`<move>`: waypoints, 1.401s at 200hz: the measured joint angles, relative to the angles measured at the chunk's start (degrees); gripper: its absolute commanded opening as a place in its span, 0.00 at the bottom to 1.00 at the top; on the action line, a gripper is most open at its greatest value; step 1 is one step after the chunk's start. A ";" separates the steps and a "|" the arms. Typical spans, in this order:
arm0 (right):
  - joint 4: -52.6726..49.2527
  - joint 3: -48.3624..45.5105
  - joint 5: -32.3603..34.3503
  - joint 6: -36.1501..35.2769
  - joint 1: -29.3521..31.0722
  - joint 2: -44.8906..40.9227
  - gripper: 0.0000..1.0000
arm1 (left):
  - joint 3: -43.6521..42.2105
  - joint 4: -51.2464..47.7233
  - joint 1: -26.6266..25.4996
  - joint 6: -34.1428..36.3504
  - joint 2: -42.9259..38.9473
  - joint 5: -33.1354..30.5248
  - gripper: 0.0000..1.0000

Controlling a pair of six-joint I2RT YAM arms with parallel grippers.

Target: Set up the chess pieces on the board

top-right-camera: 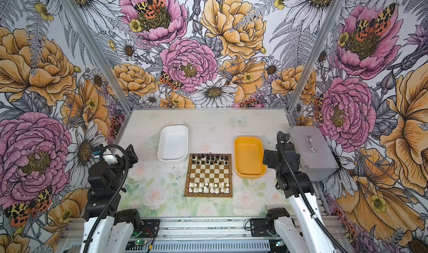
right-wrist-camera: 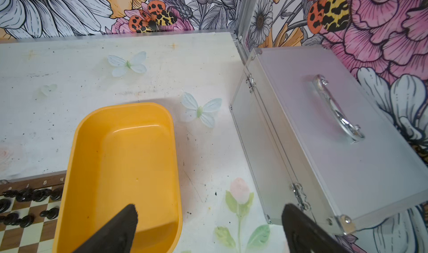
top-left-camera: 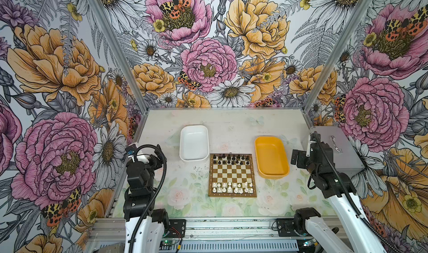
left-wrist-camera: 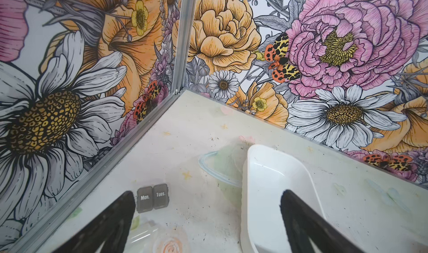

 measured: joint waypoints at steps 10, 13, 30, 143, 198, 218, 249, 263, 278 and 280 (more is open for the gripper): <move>2.23 -1.79 0.42 -0.83 -0.13 -1.70 1.00 | -0.04 1.16 -0.28 0.13 2.40 -0.31 0.99; 2.97 -2.29 0.55 -1.07 -0.26 -2.23 1.00 | -0.13 1.66 -0.37 0.15 3.15 -0.48 0.99; 7.06 -4.00 0.92 -2.49 -1.51 -3.21 1.00 | -1.46 5.05 -1.16 0.31 7.23 -2.08 0.99; 47.23 -6.21 -8.96 -2.16 -15.21 32.48 1.00 | -6.19 35.47 -1.95 1.09 38.75 -5.55 0.99; 61.35 -9.42 -14.21 -2.21 -16.59 40.63 1.00 | -7.10 51.69 -2.23 2.21 51.39 -5.07 0.99; 65.22 -9.68 -16.24 -2.64 -16.59 40.65 1.00 | -7.78 58.18 -2.23 3.10 54.21 -4.28 0.99; 71.82 -9.99 -19.28 -3.26 -16.59 41.31 1.00 | -11.23 67.69 -4.57 5.35 56.63 -4.20 0.99; 74.01 -10.08 -20.52 -3.48 -16.57 42.18 1.00 | -11.72 72.54 -6.19 6.69 60.37 -4.68 0.99; 75.49 -10.43 -21.59 -3.93 -16.44 42.77 1.00 | -11.74 73.22 -7.52 7.93 62.51 -5.29 0.99; 75.63 -10.49 -21.68 -3.93 -16.41 42.80 1.00 | -11.74 73.16 -7.67 8.04 62.53 -5.35 0.99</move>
